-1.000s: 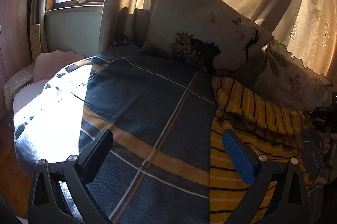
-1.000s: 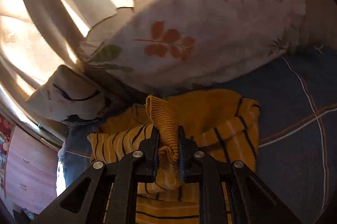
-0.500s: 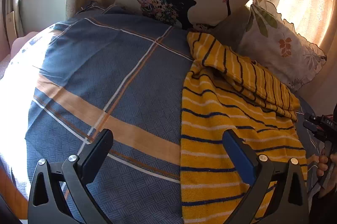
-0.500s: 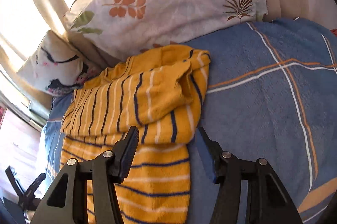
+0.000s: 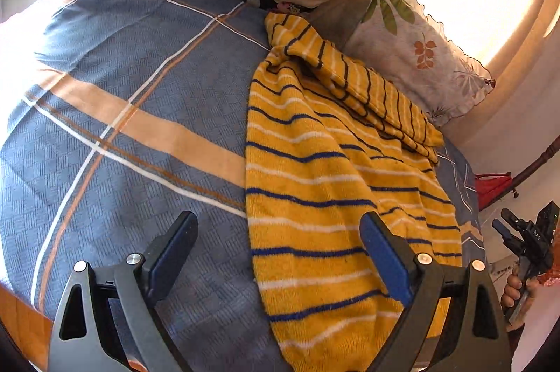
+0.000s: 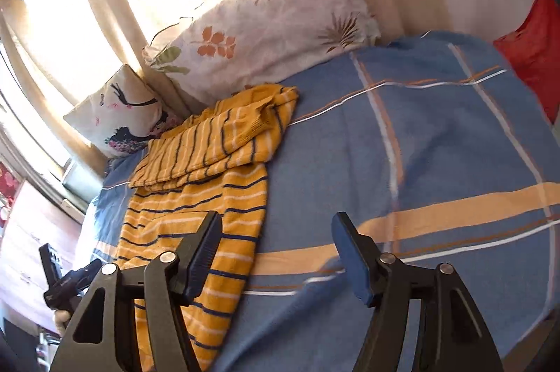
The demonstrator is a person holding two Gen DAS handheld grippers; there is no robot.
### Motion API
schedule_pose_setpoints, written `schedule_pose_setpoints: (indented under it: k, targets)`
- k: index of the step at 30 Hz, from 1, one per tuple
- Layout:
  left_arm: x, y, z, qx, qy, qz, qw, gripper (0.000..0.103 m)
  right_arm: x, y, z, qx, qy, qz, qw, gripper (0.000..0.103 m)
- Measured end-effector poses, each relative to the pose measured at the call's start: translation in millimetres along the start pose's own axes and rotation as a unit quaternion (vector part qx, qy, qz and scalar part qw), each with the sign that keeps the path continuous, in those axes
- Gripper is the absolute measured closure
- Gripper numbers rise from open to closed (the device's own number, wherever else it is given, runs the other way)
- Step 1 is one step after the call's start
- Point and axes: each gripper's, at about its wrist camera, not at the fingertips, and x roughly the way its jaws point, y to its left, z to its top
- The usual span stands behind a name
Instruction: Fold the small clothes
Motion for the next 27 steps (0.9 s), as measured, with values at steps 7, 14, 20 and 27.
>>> schedule_pose_setpoints:
  k: [7,14,20,27]
  targets:
    - [-10.8,-3.1,-31.0,-0.006,0.012,-0.046,0.9989,0.010,18.6,11.1,-56.7,-0.015,0.073,0.044,0.996,0.028]
    - [-14.2,-7.4,-49.8,-0.037,0.033,-0.142,0.9887,0.010,57.5,39.2,-91.9,-0.016,0.092,0.109,0.990,0.028]
    - [-16.7,-11.5,-66.6,-0.033,0.026,-0.165,0.9854,0.010,67.0,70.0,-105.3,-0.039,0.091,0.136,0.986,0.028]
    - [-9.0,-19.2,-69.2,-0.043,0.029,-0.198,0.9788,0.011,64.6,81.3,-127.8,-0.025,0.048,0.156,0.986,0.028]
